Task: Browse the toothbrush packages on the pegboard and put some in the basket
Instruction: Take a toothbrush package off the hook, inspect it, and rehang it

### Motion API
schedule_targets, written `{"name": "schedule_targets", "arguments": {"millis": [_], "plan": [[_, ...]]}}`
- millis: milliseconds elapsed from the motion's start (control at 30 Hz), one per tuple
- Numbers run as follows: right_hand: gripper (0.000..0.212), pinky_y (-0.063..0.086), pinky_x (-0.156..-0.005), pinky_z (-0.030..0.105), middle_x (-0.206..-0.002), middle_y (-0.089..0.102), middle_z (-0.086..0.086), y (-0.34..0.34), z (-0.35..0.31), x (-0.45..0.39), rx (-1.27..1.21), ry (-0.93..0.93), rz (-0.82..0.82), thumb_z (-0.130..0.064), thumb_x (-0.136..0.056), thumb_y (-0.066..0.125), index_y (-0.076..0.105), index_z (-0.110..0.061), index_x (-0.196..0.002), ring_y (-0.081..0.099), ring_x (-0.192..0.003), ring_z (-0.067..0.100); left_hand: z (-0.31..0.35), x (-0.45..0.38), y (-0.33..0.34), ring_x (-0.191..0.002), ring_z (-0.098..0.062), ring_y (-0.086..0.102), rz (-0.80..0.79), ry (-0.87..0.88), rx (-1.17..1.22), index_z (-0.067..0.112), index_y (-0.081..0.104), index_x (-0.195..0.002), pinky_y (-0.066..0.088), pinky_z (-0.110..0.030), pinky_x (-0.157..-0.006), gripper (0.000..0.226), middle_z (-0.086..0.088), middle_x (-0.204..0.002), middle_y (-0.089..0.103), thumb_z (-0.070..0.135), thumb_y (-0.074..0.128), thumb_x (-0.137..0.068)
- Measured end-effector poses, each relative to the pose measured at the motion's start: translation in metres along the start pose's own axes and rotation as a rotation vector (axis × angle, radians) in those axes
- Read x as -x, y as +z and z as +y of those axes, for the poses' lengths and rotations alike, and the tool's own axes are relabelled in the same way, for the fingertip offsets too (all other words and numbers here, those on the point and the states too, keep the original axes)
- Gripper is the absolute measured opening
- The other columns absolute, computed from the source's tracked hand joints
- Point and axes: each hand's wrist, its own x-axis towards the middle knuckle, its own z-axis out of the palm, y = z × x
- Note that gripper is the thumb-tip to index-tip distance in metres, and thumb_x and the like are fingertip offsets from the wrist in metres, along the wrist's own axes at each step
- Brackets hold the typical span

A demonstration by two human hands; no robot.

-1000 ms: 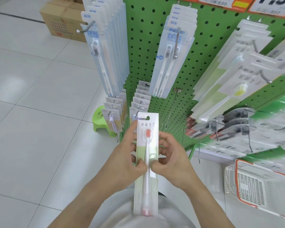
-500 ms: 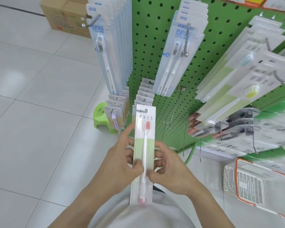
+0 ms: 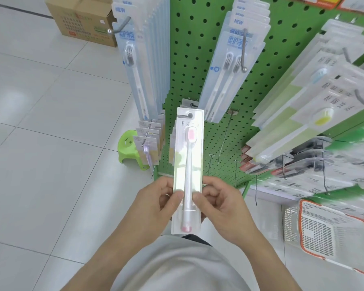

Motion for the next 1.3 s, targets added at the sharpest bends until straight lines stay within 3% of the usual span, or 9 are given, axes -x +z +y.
{"name": "schedule_targets", "arguments": {"millis": [167, 367, 567, 733, 833, 1000, 1133, 1233, 1300], "plan": [[0.030, 0.052, -0.066, 0.026, -0.079, 0.073, 0.008, 0.004, -0.002, 0.000, -0.050, -0.043, 0.067, -0.006, -0.090, 0.072, 0.071, -0.027, -0.112, 0.065, -0.069, 0.013, 0.004, -0.001, -0.009, -0.080, -0.037, 0.069, -0.114, -0.036, 0.085, 0.013, 0.061, -0.111, 0.059, -0.035, -0.068, 0.017, -0.001, -0.102, 0.075, 0.003, 0.058, -0.098], [0.044, 0.049, -0.061, 0.026, -0.084, 0.070, 0.002, -0.002, -0.005, -0.002, 0.051, -0.011, -0.057, -0.008, -0.087, 0.070, 0.059, -0.023, -0.128, 0.060, -0.071, 0.015, 0.001, 0.002, -0.004, -0.074, -0.042, 0.067, -0.041, -0.068, 0.075, 0.016, 0.062, -0.103, 0.060, -0.033, -0.062, 0.018, -0.002, -0.097, 0.075, 0.000, 0.061, -0.094], [0.045, 0.051, -0.059, 0.028, -0.086, 0.072, 0.005, 0.000, -0.008, -0.006, -0.023, -0.008, -0.017, -0.005, -0.084, 0.068, 0.058, -0.019, -0.126, 0.062, -0.067, 0.019, 0.003, 0.003, -0.006, -0.083, -0.037, 0.066, -0.072, -0.031, 0.087, 0.023, 0.062, -0.115, 0.056, -0.048, -0.075, 0.025, 0.002, -0.104, 0.075, 0.004, 0.057, -0.099], [0.047, 0.056, -0.059, 0.037, -0.084, 0.071, 0.009, 0.004, -0.007, -0.008, -0.095, -0.004, 0.025, -0.010, -0.081, 0.070, 0.059, -0.019, -0.126, 0.067, -0.068, 0.024, 0.008, 0.005, -0.019, -0.089, -0.028, 0.072, -0.248, -0.032, 0.103, 0.032, 0.052, -0.135, 0.062, -0.043, -0.074, 0.054, 0.005, -0.119, 0.069, 0.003, 0.069, -0.092], [0.052, 0.057, -0.059, 0.040, -0.090, 0.071, 0.017, 0.003, -0.006, -0.008, -0.104, 0.000, -0.006, -0.010, -0.085, 0.072, 0.057, -0.021, -0.134, 0.067, -0.073, 0.030, 0.006, 0.005, -0.019, -0.084, -0.029, 0.073, -0.218, -0.028, 0.128, 0.032, 0.053, -0.133, 0.062, -0.047, -0.073, 0.057, 0.001, -0.116, 0.068, 0.002, 0.073, -0.088], [0.061, 0.055, -0.062, 0.034, -0.098, 0.073, 0.008, 0.000, -0.008, -0.004, -0.075, 0.014, -0.099, -0.011, -0.090, 0.064, 0.045, -0.024, -0.146, 0.067, -0.076, 0.020, -0.002, 0.007, -0.014, -0.080, -0.046, 0.070, -0.127, -0.020, 0.244, 0.041, 0.061, -0.122, 0.057, -0.065, -0.072, 0.057, -0.006, -0.106, 0.070, 0.022, 0.083, -0.073], [0.088, 0.051, -0.074, 0.041, -0.118, 0.068, 0.010, -0.007, -0.005, 0.003, 0.026, -0.009, -0.194, 0.007, -0.089, 0.065, 0.025, -0.031, -0.157, 0.061, -0.093, 0.040, -0.006, 0.009, -0.009, -0.081, -0.043, 0.072, -0.081, -0.033, 0.275, 0.030, 0.057, -0.129, 0.057, -0.065, -0.071, 0.061, -0.008, -0.107, 0.071, 0.016, 0.081, -0.074], [0.092, 0.052, -0.073, 0.042, -0.118, 0.066, 0.009, -0.006, -0.005, 0.006, 0.053, -0.041, -0.224, 0.015, -0.086, 0.066, 0.029, -0.034, -0.155, 0.062, -0.096, 0.041, -0.006, 0.008, -0.009, -0.083, -0.044, 0.071, -0.084, -0.028, 0.271, 0.032, 0.056, -0.129, 0.056, -0.067, -0.073, 0.062, -0.007, -0.109, 0.071, 0.016, 0.080, -0.075], [0.087, 0.053, -0.070, 0.052, -0.116, 0.066, 0.012, -0.005, -0.006, 0.007, 0.038, -0.055, -0.211, 0.018, -0.084, 0.067, 0.039, -0.032, -0.150, 0.063, -0.091, 0.035, -0.004, 0.009, -0.009, -0.083, -0.044, 0.072, -0.096, -0.036, 0.260, 0.032, 0.055, -0.130, 0.056, -0.067, -0.073, 0.062, -0.007, -0.109, 0.071, 0.015, 0.080, -0.075]]}}
